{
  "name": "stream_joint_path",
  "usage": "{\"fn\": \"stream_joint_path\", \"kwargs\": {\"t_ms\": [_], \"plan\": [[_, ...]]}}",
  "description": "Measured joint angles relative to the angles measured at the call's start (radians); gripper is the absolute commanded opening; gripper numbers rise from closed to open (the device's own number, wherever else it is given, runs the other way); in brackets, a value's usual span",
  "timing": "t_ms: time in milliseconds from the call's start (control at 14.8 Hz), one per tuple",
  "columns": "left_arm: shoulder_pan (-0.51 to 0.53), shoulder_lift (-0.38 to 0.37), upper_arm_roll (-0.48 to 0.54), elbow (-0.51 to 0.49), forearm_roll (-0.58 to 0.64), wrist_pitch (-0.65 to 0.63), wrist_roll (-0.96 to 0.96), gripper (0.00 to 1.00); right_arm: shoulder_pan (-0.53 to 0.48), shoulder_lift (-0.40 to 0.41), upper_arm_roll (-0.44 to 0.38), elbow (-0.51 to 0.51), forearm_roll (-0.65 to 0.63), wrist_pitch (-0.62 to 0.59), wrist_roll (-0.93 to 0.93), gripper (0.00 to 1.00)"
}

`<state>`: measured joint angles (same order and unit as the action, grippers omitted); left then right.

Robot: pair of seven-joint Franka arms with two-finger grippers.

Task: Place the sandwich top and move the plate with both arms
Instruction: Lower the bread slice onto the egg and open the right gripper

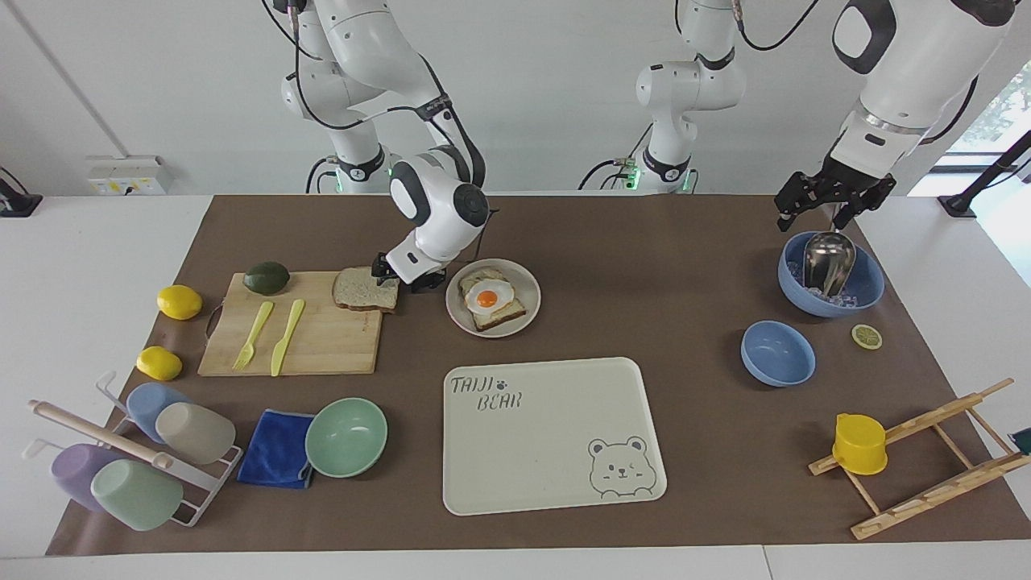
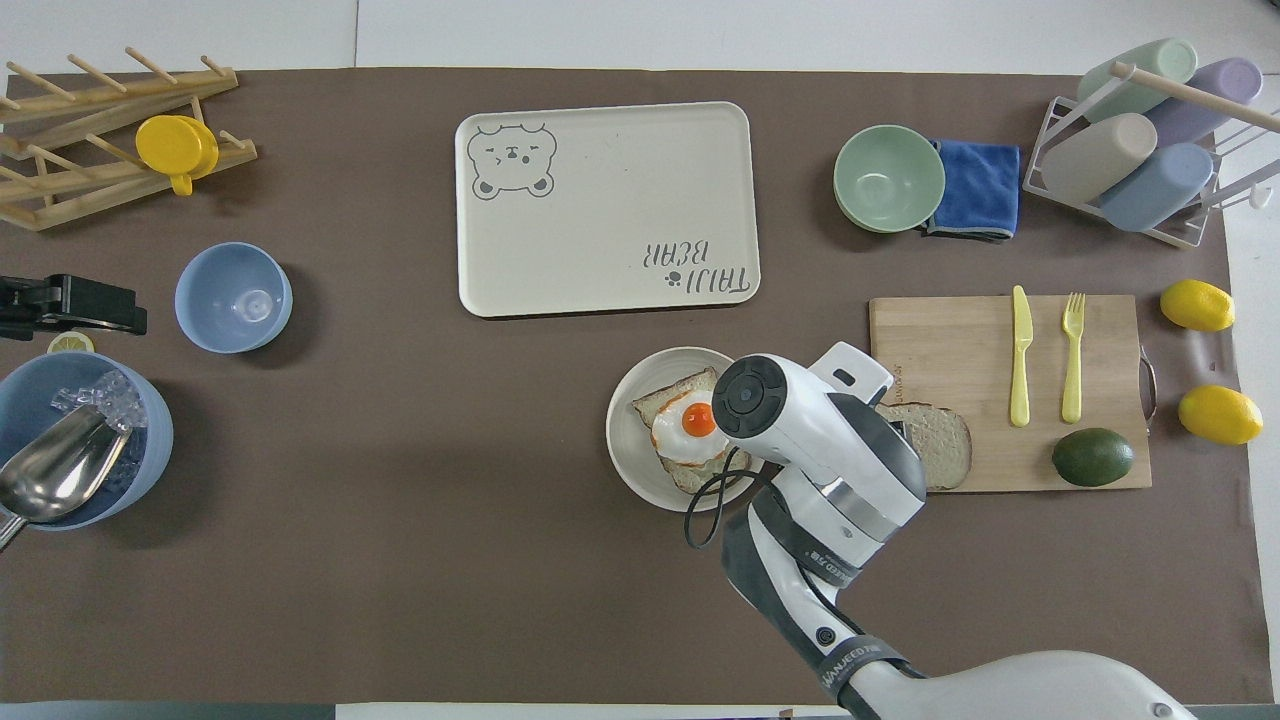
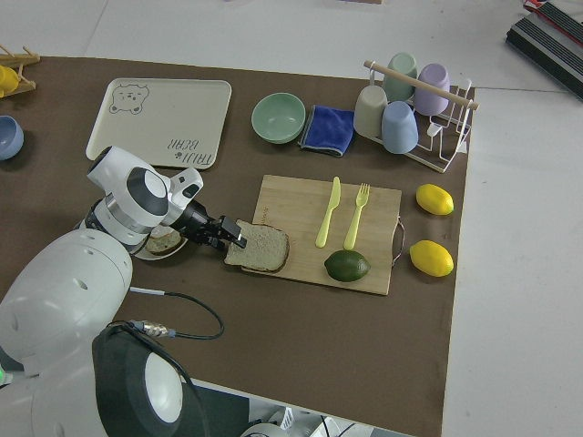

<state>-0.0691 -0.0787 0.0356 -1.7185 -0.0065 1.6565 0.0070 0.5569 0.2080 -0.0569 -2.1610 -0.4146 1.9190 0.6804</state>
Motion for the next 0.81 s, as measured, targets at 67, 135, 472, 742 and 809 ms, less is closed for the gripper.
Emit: {"fn": "stream_joint_path", "kwargs": {"t_ms": [67, 135, 472, 742, 809], "plan": [[0.001, 0.0, 0.0, -0.001, 0.0, 0.0, 0.0, 1.0, 0.0, 0.0, 0.0, -0.003, -0.014, 0.0, 0.0, 0.79], [0.002, 0.0, 0.0, -0.001, 0.0, 0.0, 0.0, 1.0, 0.0, 0.0, 0.0, -0.007, -0.026, 0.0, 0.0, 0.79], [0.01, 0.0, 0.001, -0.002, 0.0, 0.0, 0.0, 1.0, 0.0, 0.0, 0.0, -0.016, -0.04, -0.002, 0.0, 0.55], [0.013, 0.0, 0.002, -0.002, 0.0, -0.001, 0.0, 1.0, 0.0, -0.001, 0.0, -0.02, -0.059, -0.035, 0.0, 0.0], [0.013, 0.0, 0.002, -0.002, 0.0, -0.001, 0.0, 1.0, 0.0, -0.003, 0.0, -0.019, -0.067, -0.046, 0.0, 0.0]]}}
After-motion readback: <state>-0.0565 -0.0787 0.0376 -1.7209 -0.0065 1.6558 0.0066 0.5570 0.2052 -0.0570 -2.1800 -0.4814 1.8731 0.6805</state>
